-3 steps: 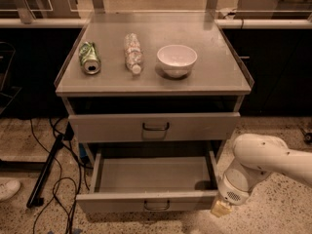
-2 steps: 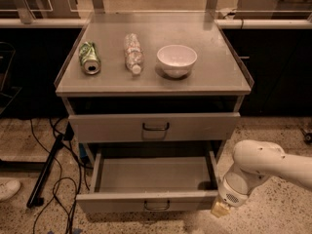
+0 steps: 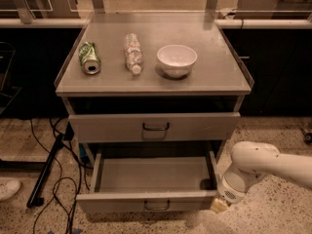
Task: Close middle drawer
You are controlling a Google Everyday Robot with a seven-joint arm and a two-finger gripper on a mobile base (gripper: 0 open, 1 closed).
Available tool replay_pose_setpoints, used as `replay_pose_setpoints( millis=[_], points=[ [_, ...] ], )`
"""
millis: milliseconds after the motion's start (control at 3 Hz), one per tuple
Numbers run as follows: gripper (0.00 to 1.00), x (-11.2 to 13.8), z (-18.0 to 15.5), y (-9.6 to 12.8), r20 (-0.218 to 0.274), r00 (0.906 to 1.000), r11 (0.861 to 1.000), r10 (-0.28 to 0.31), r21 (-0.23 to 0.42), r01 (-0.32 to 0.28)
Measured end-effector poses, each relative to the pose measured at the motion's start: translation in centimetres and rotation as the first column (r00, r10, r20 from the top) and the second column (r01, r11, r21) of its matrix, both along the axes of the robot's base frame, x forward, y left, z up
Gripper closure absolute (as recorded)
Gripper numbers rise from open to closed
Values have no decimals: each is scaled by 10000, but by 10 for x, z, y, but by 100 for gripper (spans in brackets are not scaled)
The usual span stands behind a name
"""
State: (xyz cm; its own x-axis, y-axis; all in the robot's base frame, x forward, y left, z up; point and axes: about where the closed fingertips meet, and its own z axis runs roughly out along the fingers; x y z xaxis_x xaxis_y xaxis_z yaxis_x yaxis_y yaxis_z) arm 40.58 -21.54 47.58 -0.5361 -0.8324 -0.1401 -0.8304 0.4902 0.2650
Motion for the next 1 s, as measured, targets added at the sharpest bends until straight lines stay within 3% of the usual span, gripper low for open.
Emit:
replay_pose_setpoints(
  millis=[333, 667, 1000],
  points=[
    [100, -5, -10, -1, -138, 9999, 9997, -31, 254, 35],
    [100, -9, -41, 0, -422, 9991, 9999, -62, 137, 68],
    [100, 6, -59, 9, -288, 9996, 10000, 48, 49, -47]
  ],
)
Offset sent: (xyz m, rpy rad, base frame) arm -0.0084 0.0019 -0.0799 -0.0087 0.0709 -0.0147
